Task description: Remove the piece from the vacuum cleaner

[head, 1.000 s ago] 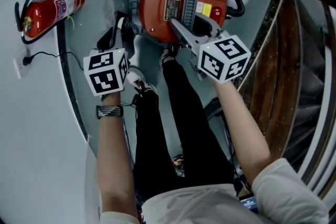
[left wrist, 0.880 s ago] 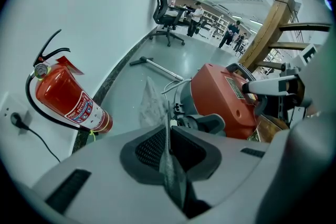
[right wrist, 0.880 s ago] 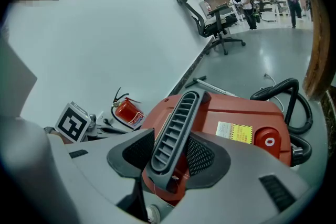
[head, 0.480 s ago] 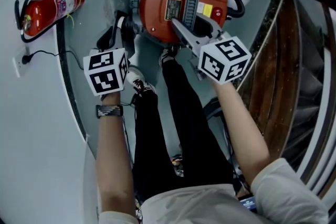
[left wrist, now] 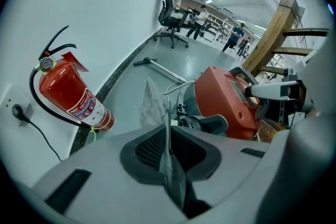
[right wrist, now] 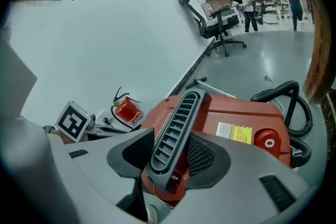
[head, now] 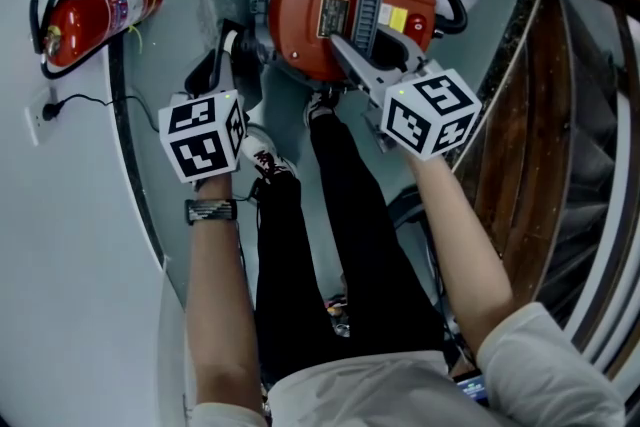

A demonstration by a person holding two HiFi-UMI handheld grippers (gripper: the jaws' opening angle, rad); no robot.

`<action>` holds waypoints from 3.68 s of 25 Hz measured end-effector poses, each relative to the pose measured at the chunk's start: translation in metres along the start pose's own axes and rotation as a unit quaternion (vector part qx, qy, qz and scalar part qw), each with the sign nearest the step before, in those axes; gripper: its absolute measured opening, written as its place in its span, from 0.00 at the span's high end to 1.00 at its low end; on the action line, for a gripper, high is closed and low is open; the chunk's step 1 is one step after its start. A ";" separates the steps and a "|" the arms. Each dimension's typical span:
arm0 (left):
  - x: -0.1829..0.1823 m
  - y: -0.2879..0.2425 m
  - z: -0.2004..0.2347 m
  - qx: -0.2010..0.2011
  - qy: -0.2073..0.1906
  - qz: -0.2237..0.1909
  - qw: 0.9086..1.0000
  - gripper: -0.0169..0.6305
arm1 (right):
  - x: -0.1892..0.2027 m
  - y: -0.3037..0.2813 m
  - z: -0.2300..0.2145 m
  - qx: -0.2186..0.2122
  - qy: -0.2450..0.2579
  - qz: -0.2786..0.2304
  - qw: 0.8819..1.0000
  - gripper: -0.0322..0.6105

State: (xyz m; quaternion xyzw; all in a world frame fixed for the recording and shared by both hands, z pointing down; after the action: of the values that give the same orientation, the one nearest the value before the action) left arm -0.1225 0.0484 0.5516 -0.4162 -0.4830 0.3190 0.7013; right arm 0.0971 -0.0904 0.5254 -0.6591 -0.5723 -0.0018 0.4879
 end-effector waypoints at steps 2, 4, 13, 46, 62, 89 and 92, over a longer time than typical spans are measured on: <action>0.000 0.000 0.001 0.000 -0.002 0.001 1.000 0.92 | 0.000 0.000 0.000 0.000 0.001 -0.001 1.000 0.66; 0.000 0.000 0.002 -0.001 0.000 0.000 1.000 0.92 | 0.000 -0.001 0.000 0.000 0.001 -0.001 1.000 0.66; 0.001 0.000 0.003 -0.006 0.008 -0.006 1.000 0.92 | 0.000 -0.001 0.000 -0.001 0.002 -0.002 1.000 0.66; 0.004 0.002 0.009 0.000 0.028 -0.015 1.000 0.92 | 0.000 0.000 0.000 -0.001 0.004 -0.004 1.000 0.66; 0.005 0.002 0.012 0.001 0.020 -0.016 1.000 0.92 | 0.000 -0.001 0.000 -0.004 0.005 -0.004 1.000 0.66; -0.020 -0.003 0.031 0.075 0.011 -0.032 0.997 0.75 | 0.001 0.001 0.001 0.006 0.008 -0.015 1.000 0.66; -0.029 -0.014 0.030 0.081 0.023 -0.022 0.996 0.72 | 0.001 0.001 0.002 0.005 0.008 -0.015 1.000 0.66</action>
State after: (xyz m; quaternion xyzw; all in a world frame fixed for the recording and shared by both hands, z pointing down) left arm -0.1601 0.0256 0.5573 -0.3543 -0.4481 0.3315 0.7508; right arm 0.0972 -0.0882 0.5250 -0.6481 -0.5782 -0.0113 0.4955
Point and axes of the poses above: the fingertips, and each gripper's own axes: y backward along the fingers, z to its left, x out of its underside, the point moved 9 cm from there along y, backward along the fingers, and after that the axes turned 2 degrees about -y, right-handed, at the moved point
